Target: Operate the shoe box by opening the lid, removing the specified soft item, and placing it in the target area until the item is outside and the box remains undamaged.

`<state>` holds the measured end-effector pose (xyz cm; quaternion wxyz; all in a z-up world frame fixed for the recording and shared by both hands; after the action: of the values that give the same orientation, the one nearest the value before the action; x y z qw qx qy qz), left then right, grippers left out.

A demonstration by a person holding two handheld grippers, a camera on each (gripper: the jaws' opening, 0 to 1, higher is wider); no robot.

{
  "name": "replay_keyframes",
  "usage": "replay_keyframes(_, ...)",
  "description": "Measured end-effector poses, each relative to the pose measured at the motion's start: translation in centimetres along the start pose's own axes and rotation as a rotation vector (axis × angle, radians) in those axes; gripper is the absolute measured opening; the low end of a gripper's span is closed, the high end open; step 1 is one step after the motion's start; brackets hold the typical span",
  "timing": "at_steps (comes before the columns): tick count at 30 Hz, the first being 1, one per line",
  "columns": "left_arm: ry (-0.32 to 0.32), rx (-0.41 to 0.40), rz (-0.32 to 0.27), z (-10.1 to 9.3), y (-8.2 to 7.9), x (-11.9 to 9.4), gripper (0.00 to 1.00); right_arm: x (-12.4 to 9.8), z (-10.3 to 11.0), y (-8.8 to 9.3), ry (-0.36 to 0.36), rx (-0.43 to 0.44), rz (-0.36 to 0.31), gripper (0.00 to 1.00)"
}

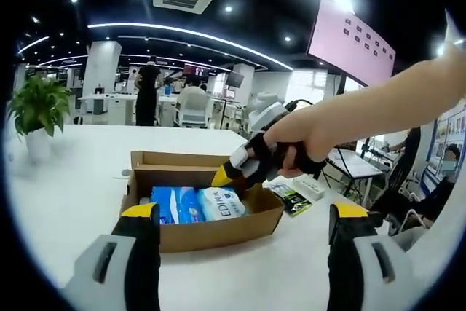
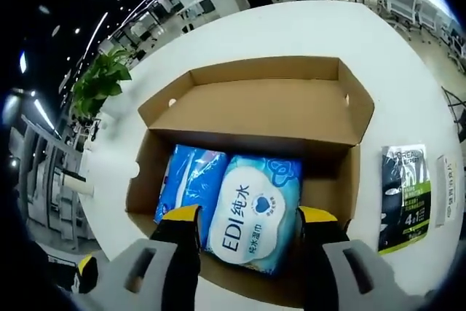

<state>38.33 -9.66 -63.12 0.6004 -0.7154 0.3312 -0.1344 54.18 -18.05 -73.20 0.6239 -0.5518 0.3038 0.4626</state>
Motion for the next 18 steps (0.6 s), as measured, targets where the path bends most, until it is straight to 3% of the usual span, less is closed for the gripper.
replay_keyframes(18,-0.004,0.013,0.015,-0.7,0.4,-0.1,0.97,2.0,0.6,0.3,0.024,-0.005,0.043,0.52)
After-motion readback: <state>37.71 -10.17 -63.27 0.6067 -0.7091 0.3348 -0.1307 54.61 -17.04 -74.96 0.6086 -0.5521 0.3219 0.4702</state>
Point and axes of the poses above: the point that each gripper's makers call its tool centre point, and the gripper's own axes: x roughly forward along the fingers, z roughly to its left, y roughly out of its underside, the point moved 1 cm from there along -x, roughly backward along the fingers, and after that the axes turned 8 degrees about y, right-handed, at the moved point
